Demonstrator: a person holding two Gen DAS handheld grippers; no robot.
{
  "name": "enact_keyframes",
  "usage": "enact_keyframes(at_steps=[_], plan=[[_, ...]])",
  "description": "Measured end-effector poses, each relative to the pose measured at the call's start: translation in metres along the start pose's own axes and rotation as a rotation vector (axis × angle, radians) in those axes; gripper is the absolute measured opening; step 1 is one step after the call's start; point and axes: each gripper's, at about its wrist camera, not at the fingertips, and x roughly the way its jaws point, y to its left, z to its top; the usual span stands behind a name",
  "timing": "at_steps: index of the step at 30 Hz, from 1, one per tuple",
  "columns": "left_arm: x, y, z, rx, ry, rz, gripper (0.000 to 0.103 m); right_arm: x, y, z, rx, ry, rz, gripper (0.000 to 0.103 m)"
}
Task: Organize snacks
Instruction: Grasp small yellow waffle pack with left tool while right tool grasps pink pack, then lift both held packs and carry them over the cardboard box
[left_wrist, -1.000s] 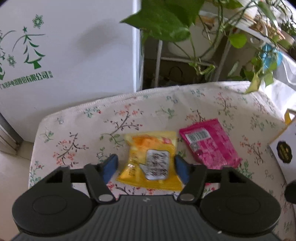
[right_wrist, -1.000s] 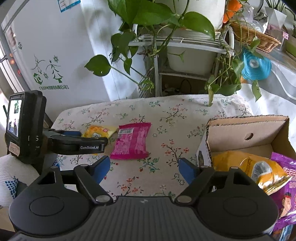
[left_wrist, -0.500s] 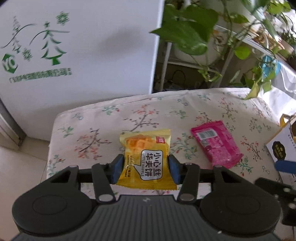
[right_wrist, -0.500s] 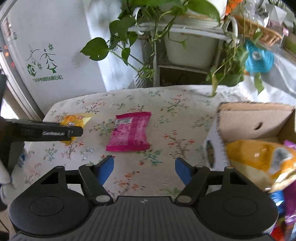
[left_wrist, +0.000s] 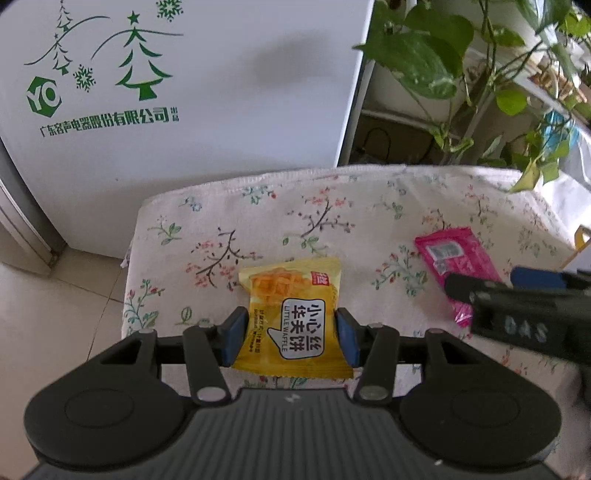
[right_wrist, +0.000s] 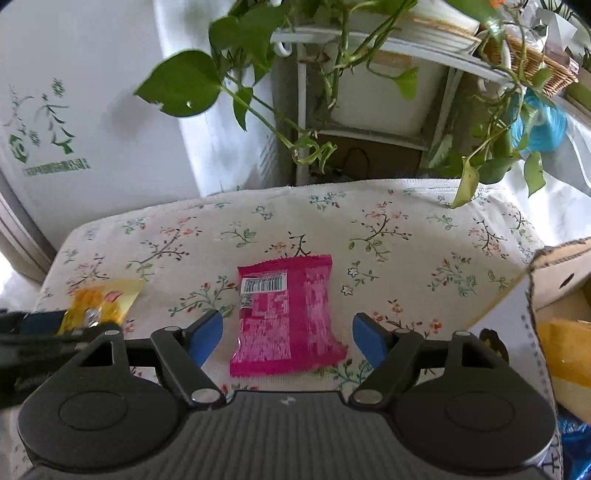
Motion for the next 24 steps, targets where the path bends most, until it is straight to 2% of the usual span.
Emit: enact_keyframes(at_steps=[3, 4, 5, 9, 13, 24], plan=[[-0.001, -0.004, -0.002, 0.033, 0.01, 0.016, 0.05, 0.007, 0.002, 0.001, -0.001, 0.02, -0.022, 0.082], [-0.001, -0.005, -0.002, 0.04, 0.015, 0.015, 0.05, 0.009, 0.002, 0.0, -0.002, 0.029, -0.024, 0.08], [-0.002, -0.005, -0.003, 0.043, 0.019, 0.012, 0.05, 0.012, 0.003, -0.001, -0.003, 0.043, -0.029, 0.074], [-0.007, -0.01, -0.008, 0.059, 0.034, 0.005, 0.05, 0.01, 0.003, -0.004, -0.001, 0.05, -0.029, 0.069], [-0.015, -0.016, -0.011, 0.077, 0.038, -0.006, 0.05, -0.002, 0.0, -0.007, 0.003, 0.086, 0.005, 0.068], [-0.041, -0.035, -0.028, 0.151, 0.01, 0.015, 0.05, -0.048, -0.01, -0.029, 0.023, 0.086, 0.043, 0.068]])
